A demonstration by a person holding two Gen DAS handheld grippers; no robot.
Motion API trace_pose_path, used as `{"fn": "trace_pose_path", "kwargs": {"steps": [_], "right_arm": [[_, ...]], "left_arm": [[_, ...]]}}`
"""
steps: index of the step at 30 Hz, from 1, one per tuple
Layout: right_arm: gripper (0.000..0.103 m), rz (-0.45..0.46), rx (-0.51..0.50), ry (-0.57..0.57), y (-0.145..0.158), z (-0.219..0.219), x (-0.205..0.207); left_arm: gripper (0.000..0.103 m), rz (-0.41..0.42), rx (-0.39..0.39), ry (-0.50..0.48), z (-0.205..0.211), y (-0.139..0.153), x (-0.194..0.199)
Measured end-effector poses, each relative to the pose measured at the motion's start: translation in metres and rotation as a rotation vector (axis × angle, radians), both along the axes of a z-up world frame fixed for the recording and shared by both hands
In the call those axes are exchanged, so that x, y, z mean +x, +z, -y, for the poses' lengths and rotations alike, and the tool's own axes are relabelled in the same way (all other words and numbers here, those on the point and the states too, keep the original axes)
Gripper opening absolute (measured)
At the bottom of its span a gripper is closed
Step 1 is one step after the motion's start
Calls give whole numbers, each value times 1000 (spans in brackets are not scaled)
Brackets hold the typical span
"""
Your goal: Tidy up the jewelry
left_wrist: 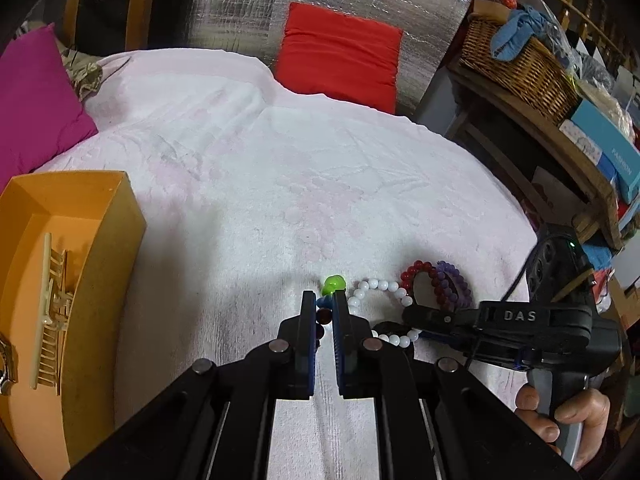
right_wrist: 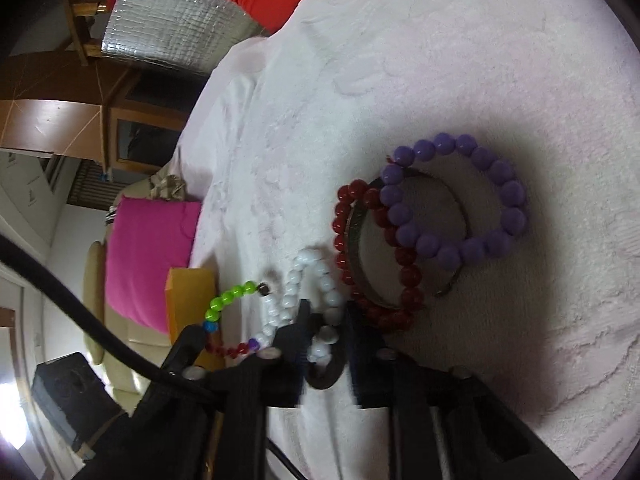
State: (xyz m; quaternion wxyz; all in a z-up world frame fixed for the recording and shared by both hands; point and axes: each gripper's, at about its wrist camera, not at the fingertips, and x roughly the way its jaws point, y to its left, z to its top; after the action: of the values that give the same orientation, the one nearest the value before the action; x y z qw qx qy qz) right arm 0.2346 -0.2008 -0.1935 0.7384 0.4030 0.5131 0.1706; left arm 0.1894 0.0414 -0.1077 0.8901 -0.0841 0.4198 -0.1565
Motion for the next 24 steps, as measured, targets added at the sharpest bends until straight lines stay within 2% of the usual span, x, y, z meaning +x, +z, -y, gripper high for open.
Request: {"fn": "trace_pose_path", "kwargs": {"steps": [4,12,16,17,18,19,20,21,24], "right_arm": [[11,72,-21,-1,18,1,-5],[11,212,30,32,50,10,-24],[11,260,34,15,61,20,-33],[11,269,34,10,63,23,-35],[11,273,30,3,65,26,-37],[11,273,29,-3,65,31,-39],[11,272,29,-9,65,36,-40],[11,270,28,-15,64,40,-41],[11,263,16,-28,63,45,-41]], "left_arm": [[7,12,-28,18,-8,3,0],[7,35,-39,16,-9,9,-5],[7,-32,-52,12,-11,-1,2],[13,-50,-26,25,-9,-6,4],[32,-66,-10,26,-7,-9,6],[45,-82,-1,25,-5,-12,7],[67,-94,4,27,-3,-15,7],[72,-92,11,29,1,-16,7],[74,-78,60,-2,15,-20,6]]}}
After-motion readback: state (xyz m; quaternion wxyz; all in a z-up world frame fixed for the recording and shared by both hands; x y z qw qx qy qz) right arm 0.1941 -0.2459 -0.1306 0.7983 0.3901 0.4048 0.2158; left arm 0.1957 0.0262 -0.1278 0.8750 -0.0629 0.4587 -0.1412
